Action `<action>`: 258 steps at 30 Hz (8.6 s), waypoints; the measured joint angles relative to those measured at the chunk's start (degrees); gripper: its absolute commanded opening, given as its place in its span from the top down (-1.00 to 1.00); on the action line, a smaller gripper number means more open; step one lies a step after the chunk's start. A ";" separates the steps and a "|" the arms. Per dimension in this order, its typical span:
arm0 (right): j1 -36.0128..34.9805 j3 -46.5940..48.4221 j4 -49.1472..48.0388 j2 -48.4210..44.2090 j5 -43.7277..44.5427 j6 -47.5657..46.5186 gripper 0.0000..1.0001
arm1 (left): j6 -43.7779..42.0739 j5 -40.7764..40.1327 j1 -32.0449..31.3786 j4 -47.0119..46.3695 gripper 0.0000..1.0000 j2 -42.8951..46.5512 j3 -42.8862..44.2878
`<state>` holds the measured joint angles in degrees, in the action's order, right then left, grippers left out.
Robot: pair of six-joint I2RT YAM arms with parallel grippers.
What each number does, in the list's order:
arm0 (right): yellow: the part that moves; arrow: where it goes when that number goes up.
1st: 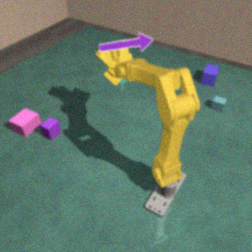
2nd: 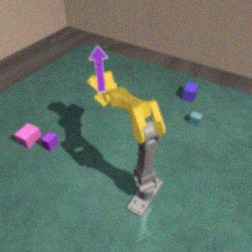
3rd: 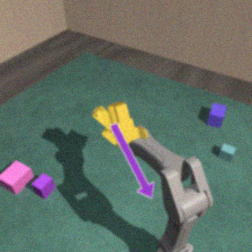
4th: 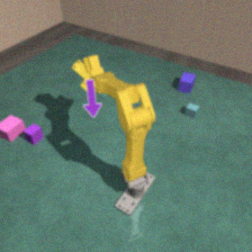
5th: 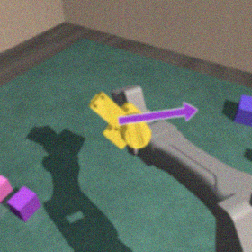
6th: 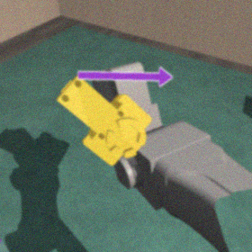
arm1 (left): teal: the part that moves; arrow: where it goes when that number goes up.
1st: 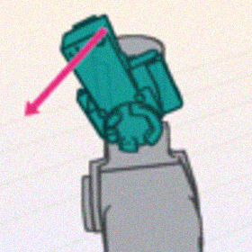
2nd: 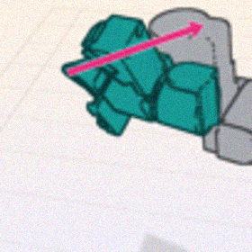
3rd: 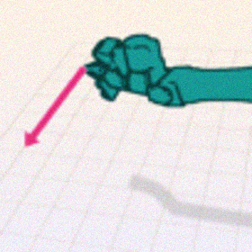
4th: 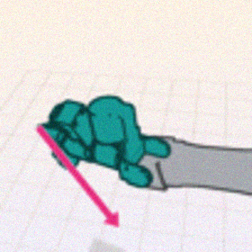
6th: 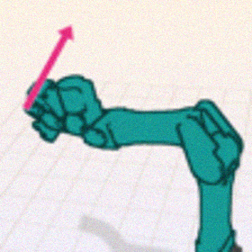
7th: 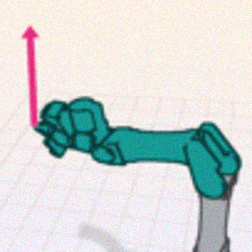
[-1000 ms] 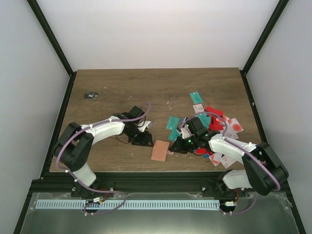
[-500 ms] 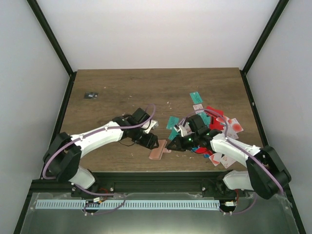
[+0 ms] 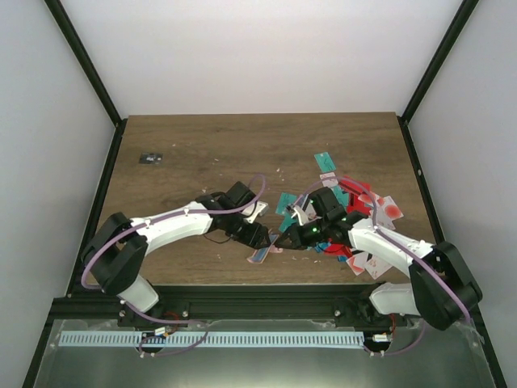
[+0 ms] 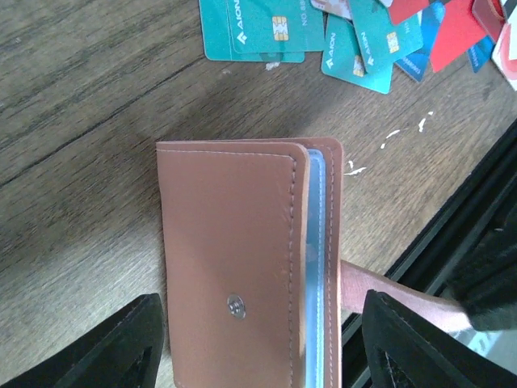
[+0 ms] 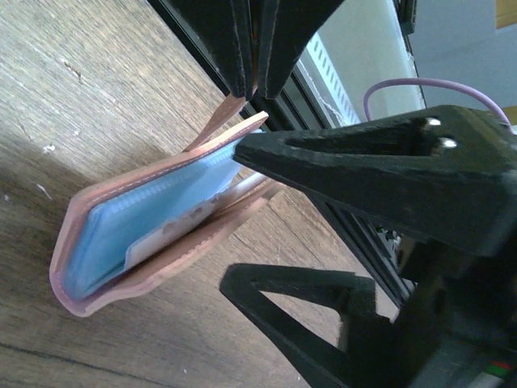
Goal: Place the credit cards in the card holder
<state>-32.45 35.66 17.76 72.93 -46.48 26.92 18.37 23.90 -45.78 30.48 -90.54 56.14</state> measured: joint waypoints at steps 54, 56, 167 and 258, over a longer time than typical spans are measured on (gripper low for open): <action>1.27 12.28 13.92 11.78 19.69 -0.26 -0.36 | 11.50 -19.74 2.80 16.48 -0.42 8.04 4.68; 1.38 12.28 16.46 8.57 22.56 0.57 -0.54 | 10.40 -17.94 2.80 15.89 -0.39 8.04 6.97; 34.53 4.76 39.21 -14.45 26.12 11.58 0.99 | 2.62 2.80 -1.01 2.36 -0.16 -5.03 16.20; 9.79 19.80 -54.73 -4.55 -30.32 49.79 0.80 | 36.46 19.12 9.79 -28.30 0.92 29.64 7.43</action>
<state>-22.65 55.46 -36.97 68.38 -76.79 76.71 54.83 43.03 -35.99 2.17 -60.90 63.57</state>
